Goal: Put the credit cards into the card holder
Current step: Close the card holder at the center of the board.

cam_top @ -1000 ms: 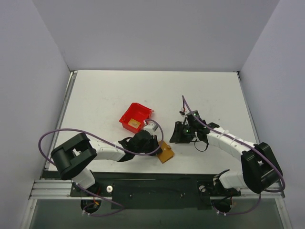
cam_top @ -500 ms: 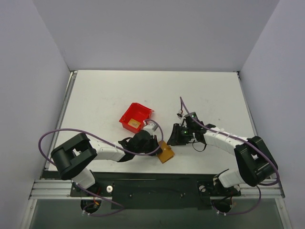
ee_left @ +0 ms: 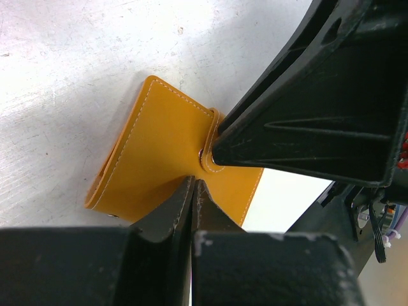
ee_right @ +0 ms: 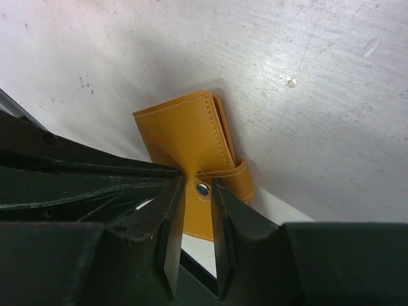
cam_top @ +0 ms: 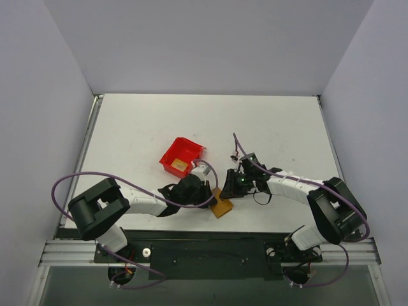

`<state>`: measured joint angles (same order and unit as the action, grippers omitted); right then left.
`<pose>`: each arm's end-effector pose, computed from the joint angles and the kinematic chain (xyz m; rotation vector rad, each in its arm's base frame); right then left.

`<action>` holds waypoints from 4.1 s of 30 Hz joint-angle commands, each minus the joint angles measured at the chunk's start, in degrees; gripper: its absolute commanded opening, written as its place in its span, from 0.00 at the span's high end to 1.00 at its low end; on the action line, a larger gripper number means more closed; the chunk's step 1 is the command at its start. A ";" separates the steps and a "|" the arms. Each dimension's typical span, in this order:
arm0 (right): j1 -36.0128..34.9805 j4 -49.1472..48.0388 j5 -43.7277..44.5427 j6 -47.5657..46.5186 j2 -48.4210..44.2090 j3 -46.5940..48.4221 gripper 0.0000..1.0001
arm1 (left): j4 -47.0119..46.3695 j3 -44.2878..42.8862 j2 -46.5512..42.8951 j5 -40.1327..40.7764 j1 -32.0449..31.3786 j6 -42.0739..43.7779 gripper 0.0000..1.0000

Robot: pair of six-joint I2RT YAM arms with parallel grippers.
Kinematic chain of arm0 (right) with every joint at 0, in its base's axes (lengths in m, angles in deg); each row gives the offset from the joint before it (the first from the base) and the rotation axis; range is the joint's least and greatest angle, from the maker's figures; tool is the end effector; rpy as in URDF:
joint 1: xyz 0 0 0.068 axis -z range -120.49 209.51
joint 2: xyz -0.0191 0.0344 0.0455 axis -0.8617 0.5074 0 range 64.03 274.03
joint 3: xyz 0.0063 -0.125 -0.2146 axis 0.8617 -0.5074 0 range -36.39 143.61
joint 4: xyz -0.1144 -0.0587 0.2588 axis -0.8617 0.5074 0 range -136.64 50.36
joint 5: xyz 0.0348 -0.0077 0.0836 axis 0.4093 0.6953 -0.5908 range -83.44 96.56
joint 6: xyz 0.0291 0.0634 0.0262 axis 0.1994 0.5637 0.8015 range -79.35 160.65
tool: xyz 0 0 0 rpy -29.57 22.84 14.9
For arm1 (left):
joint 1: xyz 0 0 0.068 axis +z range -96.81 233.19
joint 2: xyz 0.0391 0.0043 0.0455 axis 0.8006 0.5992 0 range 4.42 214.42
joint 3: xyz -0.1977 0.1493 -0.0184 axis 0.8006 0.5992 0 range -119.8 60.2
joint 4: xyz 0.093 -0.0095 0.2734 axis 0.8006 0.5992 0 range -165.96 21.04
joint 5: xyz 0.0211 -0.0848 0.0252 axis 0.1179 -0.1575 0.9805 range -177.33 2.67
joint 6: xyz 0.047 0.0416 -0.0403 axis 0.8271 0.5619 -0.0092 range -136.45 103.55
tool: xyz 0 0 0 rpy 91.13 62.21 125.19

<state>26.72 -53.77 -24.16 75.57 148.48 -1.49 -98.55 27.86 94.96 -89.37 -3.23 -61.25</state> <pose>0.2473 0.1972 0.0952 -0.2544 2.4874 1.1759 0.1799 -0.2751 0.0713 0.2634 2.3728 -0.9749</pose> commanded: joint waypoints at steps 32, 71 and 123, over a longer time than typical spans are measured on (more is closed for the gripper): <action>-6.58 0.55 12.96 -2.57 -11.40 -1.31 0.83 | 3.61 0.96 1.65 0.29 -0.09 0.59 0.97; -6.67 0.02 12.18 -3.19 -4.90 -0.44 0.85 | 4.31 0.08 2.71 0.02 -0.09 0.67 0.98; -11.41 9.50 18.85 -3.80 3.09 5.53 0.94 | 3.69 0.17 3.24 -0.15 -0.09 0.50 0.98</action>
<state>17.16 -46.60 -8.58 72.05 148.37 3.01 -99.55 27.82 95.64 -89.57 -3.17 -61.29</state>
